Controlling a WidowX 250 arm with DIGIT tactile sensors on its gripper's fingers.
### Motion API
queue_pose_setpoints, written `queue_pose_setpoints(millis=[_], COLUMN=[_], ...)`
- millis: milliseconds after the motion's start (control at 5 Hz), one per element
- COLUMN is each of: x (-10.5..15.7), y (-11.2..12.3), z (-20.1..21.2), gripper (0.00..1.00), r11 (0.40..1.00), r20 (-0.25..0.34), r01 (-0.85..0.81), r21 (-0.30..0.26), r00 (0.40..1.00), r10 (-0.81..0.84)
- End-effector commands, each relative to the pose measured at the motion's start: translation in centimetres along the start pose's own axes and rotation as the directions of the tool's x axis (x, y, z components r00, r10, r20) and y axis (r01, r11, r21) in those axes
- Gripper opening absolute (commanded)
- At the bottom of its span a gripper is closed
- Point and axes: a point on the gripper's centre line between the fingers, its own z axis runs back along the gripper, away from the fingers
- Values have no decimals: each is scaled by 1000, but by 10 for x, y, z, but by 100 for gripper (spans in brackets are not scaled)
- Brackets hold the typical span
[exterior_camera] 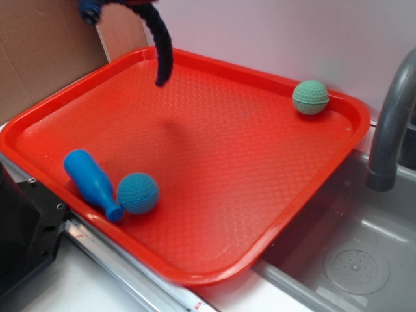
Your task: Grab the blue rope.
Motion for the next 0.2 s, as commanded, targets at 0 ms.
queue_pose_setpoints(millis=[0], x=[19], y=[10], z=[11], gripper=[0], r11=[1000], r20=[75], r01=[0], r21=[-30], r00=[997], r10=[2])
